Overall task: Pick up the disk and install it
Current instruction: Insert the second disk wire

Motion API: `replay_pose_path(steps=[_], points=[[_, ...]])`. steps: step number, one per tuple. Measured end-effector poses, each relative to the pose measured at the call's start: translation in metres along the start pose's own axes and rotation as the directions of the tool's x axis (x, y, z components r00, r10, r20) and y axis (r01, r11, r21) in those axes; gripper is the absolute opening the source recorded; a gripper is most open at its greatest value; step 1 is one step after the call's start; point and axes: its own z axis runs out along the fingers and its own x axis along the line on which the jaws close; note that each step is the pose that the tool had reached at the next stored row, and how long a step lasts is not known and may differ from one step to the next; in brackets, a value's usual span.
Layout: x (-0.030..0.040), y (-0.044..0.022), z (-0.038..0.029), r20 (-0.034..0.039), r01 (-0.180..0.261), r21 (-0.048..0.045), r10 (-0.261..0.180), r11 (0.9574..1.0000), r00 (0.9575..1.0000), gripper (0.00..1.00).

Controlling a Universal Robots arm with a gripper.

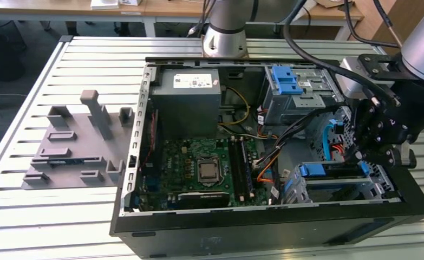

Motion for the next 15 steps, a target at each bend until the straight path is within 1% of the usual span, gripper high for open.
replay_pose_path(steps=[9, 11, 15], points=[[0.0012, 0.0114, -0.0002, 0.0001, 0.000, 0.0000, 0.000, 1.0000, 1.0000, 0.11], [0.0016, 0.0152, -0.0003, 0.0001, 0.000, 0.0001, 0.000, 1.0000, 1.0000, 0.11], [0.0022, 0.0208, -0.0004, 0.0002, 0.000, 0.0001, 0.000, 1.0000, 1.0000, 0.11]])
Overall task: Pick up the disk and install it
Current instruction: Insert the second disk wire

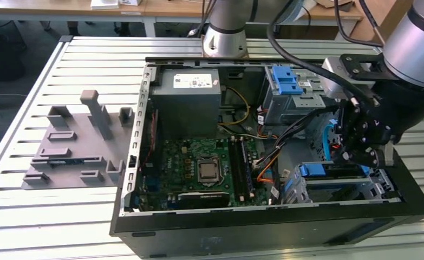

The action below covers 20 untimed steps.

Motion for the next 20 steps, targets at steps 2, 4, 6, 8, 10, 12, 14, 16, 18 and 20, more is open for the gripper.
replay_pose_path(steps=[2, 4, 6, 8, 10, 12, 14, 16, 18, 20], points=[[0.0003, 0.0027, 0.0000, 0.0002, 0.000, 0.0000, 0.000, 1.0000, 1.0000, 0.11], [0.0006, 0.0060, -0.0002, 0.0002, 0.000, 0.0000, 0.000, 1.0000, 1.0000, 0.11], [0.0010, 0.0088, -0.0002, 0.0002, 0.000, 0.0000, 0.000, 1.0000, 1.0000, 0.11], [0.0011, 0.0095, -0.0002, 0.0001, 0.000, 0.0000, 0.000, 1.0000, 1.0000, 0.11], [0.0010, 0.0095, -0.0002, 0.0001, 0.000, 0.0000, 0.000, 1.0000, 1.0000, 0.11], [0.0010, 0.0095, -0.0007, -0.0001, 0.000, 0.0000, 0.000, 1.0000, 1.0000, 0.11], [0.0009, 0.0095, -0.0038, 0.0000, 0.000, 0.0000, 0.000, 1.0000, 1.0000, 0.11], [0.0010, 0.0095, -0.0075, 0.0001, 0.000, 0.0000, 0.000, 1.0000, 1.0000, 0.11], [0.0010, 0.0094, -0.0111, 0.0001, 0.000, 0.0000, 0.000, 1.0000, 1.0000, 0.11], [0.0009, 0.0095, -0.0151, 0.0001, 0.000, 0.0000, 0.000, 1.0000, 1.0000, 0.11]])
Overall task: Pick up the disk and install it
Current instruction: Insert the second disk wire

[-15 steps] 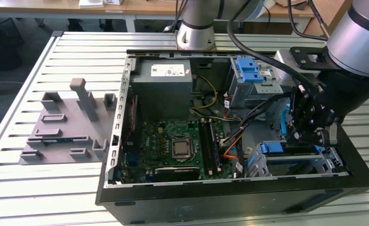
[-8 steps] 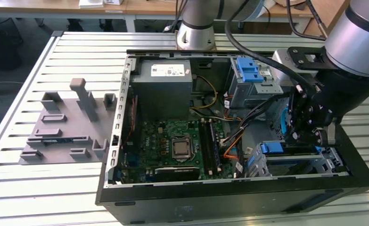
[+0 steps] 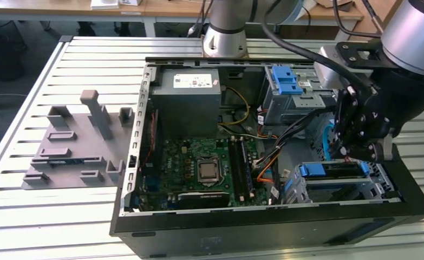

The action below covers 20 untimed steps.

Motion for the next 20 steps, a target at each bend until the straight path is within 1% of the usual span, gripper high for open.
replay_pose_path(steps=[4, 10, 15, 18, 20], points=[[0.0000, 0.0002, -0.0043, 0.0000, 0.000, 0.0000, 0.000, 1.0000, 1.0000, 0.11], [-0.0001, 0.0003, -0.0089, 0.0001, -0.001, 0.0000, 0.001, 1.0000, 1.0000, 0.11], [-0.0002, 0.0002, -0.0155, 0.0001, -0.001, 0.0000, 0.001, 1.0000, 1.0000, 0.11], [-0.0002, 0.0001, -0.0183, 0.0038, -0.002, -0.0004, 0.002, 1.0000, 1.0000, 0.11], [-0.0002, 0.0001, -0.0203, 0.0045, -0.002, -0.0005, 0.002, 1.0000, 1.0000, 0.11]])
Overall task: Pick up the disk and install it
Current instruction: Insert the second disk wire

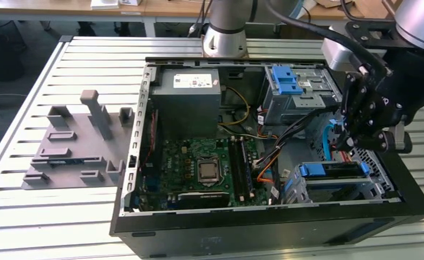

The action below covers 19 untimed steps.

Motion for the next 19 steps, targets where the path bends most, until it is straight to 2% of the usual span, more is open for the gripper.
replay_pose_path(steps=[7, 11, 16, 19], points=[[-0.0007, 0.0000, -0.0010, 0.0006, 0.000, -0.0001, 0.000, 1.0000, 1.0000, 0.11], [-0.0077, 0.0007, -0.0020, 0.0008, 0.000, -0.0001, 0.000, 1.0000, 1.0000, 0.11], [-0.0140, 0.0012, -0.0106, 0.0009, -0.001, -0.0001, 0.001, 1.0000, 1.0000, 0.11], [-0.0190, 0.0018, -0.0130, 0.0008, -0.001, -0.0001, 0.001, 1.0000, 1.0000, 0.11]])
